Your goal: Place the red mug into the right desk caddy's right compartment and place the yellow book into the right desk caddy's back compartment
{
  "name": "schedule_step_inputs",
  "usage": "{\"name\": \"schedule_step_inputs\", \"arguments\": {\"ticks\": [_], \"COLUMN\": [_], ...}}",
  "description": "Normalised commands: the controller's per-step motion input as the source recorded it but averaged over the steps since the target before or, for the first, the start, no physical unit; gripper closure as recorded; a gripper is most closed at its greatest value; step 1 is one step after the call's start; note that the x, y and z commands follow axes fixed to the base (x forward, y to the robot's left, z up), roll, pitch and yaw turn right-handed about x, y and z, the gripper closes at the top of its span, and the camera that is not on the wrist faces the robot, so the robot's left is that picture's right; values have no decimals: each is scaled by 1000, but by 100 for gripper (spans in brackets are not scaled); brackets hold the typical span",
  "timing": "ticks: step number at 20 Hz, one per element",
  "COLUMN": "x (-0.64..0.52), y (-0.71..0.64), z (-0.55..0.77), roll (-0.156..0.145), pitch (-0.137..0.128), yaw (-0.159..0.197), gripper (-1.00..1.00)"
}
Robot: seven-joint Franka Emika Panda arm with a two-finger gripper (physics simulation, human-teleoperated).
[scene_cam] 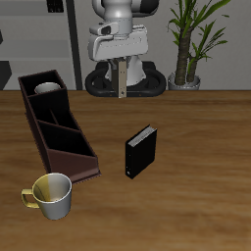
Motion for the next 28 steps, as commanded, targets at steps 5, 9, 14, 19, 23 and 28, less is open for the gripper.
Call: {"name": "schedule_step_inputs", "arguments": {"ticks": [5,9,14,19,23,28], "x": [-102,-82,-30,-67,-73,-9], "y": [-170,-422,-421,-533,-610,-425], "z": [131,116,110,202,230,85], "roll": [-46,-67,-65,-36,-83,-70], "pitch": [-36,-10,-14,-15,-57,-51], "yaw": [88,70,-20,-65,-40,1], "gripper": [100,100,100,100,100,100]}}
